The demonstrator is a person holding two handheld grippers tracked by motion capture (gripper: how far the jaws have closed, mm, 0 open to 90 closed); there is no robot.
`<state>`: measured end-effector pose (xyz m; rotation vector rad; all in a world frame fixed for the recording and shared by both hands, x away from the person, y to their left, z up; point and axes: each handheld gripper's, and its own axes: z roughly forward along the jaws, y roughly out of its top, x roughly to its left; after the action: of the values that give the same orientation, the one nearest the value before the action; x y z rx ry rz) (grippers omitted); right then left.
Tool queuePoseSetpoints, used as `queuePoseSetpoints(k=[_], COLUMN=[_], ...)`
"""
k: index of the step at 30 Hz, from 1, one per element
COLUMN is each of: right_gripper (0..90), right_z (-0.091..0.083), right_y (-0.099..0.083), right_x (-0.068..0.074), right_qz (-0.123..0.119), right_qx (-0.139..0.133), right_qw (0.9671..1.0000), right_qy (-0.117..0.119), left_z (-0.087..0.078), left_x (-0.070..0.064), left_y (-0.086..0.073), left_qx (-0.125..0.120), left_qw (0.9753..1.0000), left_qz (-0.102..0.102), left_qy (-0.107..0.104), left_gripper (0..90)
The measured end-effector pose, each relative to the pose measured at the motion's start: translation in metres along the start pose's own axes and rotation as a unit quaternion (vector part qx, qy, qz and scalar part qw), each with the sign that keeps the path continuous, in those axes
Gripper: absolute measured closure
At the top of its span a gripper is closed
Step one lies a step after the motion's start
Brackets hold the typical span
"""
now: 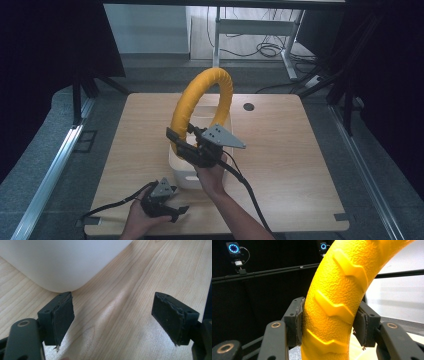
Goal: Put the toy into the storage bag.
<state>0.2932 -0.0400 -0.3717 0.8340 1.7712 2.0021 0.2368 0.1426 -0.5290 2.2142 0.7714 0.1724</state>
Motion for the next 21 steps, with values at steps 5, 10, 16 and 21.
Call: queuePoseSetpoints(k=[5, 10, 16, 21], right_gripper=[48.0, 47.9, 47.9, 47.9], right_z=[0.002, 0.004, 0.006, 0.009], right_y=[-0.003, -0.007, -0.013, -0.018], right_x=[0.0, 0.002, 0.005, 0.007], right_qz=[0.0, 0.0, -0.001, -0.01], right_qx=[-0.002, -0.002, -0.008, -0.009], right_qw=[1.0, 1.0, 0.9999, 0.9998], right_qy=[-0.003, -0.004, -0.01, -0.015], left_z=[0.0, 0.0, 0.001, 0.0], left_x=[0.0, 0.0, 0.0, 0.0], left_y=[0.0, 0.0, 0.0, 0.0], left_qx=[0.0, 0.001, 0.002, 0.001], left_qw=[1.0, 1.0, 1.0, 1.0], left_qz=[0.0, 0.001, 0.003, 0.003], left_qy=[0.0, -0.001, 0.0, 0.0], left_gripper=[18.3, 18.3, 18.3, 18.3])
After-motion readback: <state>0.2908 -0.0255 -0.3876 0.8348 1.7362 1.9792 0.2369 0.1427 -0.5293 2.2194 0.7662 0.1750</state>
